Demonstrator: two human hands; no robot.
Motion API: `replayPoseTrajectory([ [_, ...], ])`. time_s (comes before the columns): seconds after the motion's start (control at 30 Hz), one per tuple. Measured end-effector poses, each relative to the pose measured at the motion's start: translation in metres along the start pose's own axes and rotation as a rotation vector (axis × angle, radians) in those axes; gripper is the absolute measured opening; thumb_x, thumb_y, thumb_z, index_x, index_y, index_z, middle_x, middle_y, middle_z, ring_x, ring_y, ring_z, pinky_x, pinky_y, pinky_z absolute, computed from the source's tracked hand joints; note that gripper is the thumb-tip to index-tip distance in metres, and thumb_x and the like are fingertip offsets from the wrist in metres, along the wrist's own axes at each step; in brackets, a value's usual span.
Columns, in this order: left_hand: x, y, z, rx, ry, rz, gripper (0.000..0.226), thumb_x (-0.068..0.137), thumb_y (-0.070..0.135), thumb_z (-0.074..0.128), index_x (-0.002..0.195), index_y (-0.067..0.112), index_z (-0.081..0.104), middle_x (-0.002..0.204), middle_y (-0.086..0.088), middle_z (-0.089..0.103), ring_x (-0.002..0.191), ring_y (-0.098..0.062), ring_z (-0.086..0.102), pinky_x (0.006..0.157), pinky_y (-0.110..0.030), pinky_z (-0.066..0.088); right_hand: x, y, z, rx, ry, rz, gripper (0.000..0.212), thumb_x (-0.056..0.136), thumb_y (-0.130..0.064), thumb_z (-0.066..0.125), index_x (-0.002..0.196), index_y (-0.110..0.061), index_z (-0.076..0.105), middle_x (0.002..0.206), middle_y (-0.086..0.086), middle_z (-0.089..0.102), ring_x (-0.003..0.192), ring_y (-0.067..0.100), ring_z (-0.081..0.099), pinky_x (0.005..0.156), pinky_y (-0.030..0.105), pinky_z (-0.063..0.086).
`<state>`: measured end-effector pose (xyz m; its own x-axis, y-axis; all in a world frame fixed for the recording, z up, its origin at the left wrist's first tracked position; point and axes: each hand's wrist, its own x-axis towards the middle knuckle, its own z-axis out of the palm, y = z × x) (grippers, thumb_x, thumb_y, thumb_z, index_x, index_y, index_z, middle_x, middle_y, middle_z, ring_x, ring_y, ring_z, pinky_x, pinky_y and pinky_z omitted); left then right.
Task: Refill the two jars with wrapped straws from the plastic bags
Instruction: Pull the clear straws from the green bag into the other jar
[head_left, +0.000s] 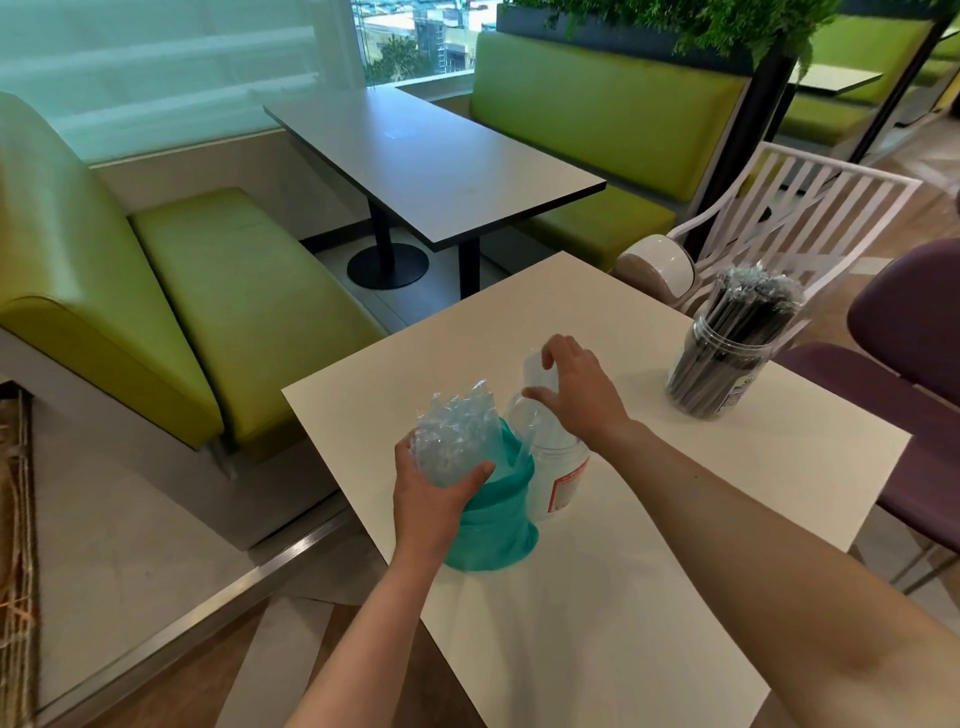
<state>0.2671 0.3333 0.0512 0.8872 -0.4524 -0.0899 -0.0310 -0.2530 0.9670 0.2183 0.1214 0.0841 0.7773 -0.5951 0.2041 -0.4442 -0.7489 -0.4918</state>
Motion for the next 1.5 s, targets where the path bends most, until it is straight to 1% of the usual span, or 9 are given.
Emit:
replayPoseTrajectory([
  [0.27,0.001,0.002,0.000,0.011,0.007,-0.006,0.086,0.067,0.037,0.086,0.131,0.033,0.029,0.124,0.014,0.040,0.115,-0.009,0.043,0.098,-0.030,0.042,0.010,-0.001,-0.014,0.218,0.017,0.014,0.041,0.096,-0.018,0.059,0.134,-0.030,0.047,0.137,0.003,0.048,0.116,0.016,0.048,0.101,0.024,0.038],
  [0.43,0.001,0.002,0.002,0.019,0.018,-0.005,0.083,0.067,0.038,0.086,0.126,0.037,0.027,0.124,0.014,0.040,0.113,-0.009,0.043,0.095,-0.028,0.041,0.000,0.013,-0.005,0.012,-0.033,-0.036,0.029,0.101,-0.024,0.049,0.128,-0.021,0.061,0.134,0.000,0.049,0.122,0.018,0.048,0.098,0.020,0.035],
  [0.6,0.000,0.002,0.002,0.028,0.022,-0.002,0.084,0.068,0.038,0.085,0.129,0.033,0.029,0.124,0.015,0.039,0.114,-0.007,0.042,0.098,-0.029,0.041,-0.019,0.004,-0.011,-0.119,0.112,-0.070,0.028,0.096,-0.028,0.056,0.122,-0.035,0.063,0.146,-0.005,0.040,0.136,0.020,0.029,0.115,0.042,0.019],
  [0.73,0.002,0.001,0.002,0.034,0.021,0.008,0.084,0.067,0.038,0.086,0.129,0.033,0.029,0.125,0.014,0.040,0.114,-0.009,0.043,0.099,-0.031,0.042,-0.049,-0.020,-0.017,-0.051,0.207,-0.128,0.034,0.080,-0.020,0.063,0.112,-0.030,0.065,0.131,-0.003,0.046,0.123,0.016,0.033,0.106,0.032,0.023],
  [0.83,0.003,-0.001,0.002,0.034,0.034,0.012,0.085,0.064,0.040,0.087,0.127,0.034,0.030,0.125,0.013,0.042,0.116,-0.010,0.044,0.099,-0.032,0.044,-0.072,-0.027,-0.008,0.105,0.131,-0.176,0.039,0.079,-0.024,0.065,0.117,-0.024,0.056,0.114,-0.006,0.049,0.100,0.006,0.044,0.090,0.027,0.044],
  [0.97,0.002,0.000,0.004,0.055,0.039,0.009,0.089,0.066,0.040,0.086,0.135,0.028,0.030,0.126,0.013,0.041,0.115,-0.007,0.041,0.099,-0.031,0.042,-0.087,-0.031,0.012,0.442,-0.020,0.118,0.053,0.085,-0.022,0.073,0.130,-0.024,0.045,0.106,-0.004,0.054,0.072,0.006,0.054,0.071,0.024,0.056],
  [1.1,0.000,-0.001,0.003,0.049,0.016,0.017,0.088,0.066,0.038,0.087,0.134,0.030,0.031,0.125,0.013,0.041,0.115,-0.008,0.043,0.098,-0.031,0.044,-0.082,-0.033,0.016,0.491,-0.123,0.182,0.038,0.090,-0.021,0.068,0.127,-0.014,0.060,0.120,0.004,0.060,0.094,0.013,0.059,0.091,0.032,0.055],
  [1.23,0.000,-0.004,0.002,0.054,-0.051,0.014,0.093,0.061,0.046,0.087,0.134,0.030,0.031,0.128,0.010,0.045,0.119,-0.013,0.047,0.100,-0.038,0.048,-0.071,-0.041,0.011,0.486,-0.344,0.195,0.061,0.090,-0.020,0.067,0.146,-0.016,0.041,0.132,0.005,0.041,0.120,0.021,0.046,0.110,0.038,0.041],
  [1.5,-0.001,-0.006,-0.003,-0.011,-0.054,0.014,0.092,0.060,0.046,0.088,0.133,0.031,0.034,0.127,0.008,0.049,0.118,-0.015,0.050,0.097,-0.039,0.050,-0.068,-0.034,0.012,0.511,-0.399,0.220,0.053,0.086,-0.034,0.072,0.132,-0.021,0.051,0.128,0.003,0.060,0.116,0.022,0.058,0.100,0.043,0.050],
])
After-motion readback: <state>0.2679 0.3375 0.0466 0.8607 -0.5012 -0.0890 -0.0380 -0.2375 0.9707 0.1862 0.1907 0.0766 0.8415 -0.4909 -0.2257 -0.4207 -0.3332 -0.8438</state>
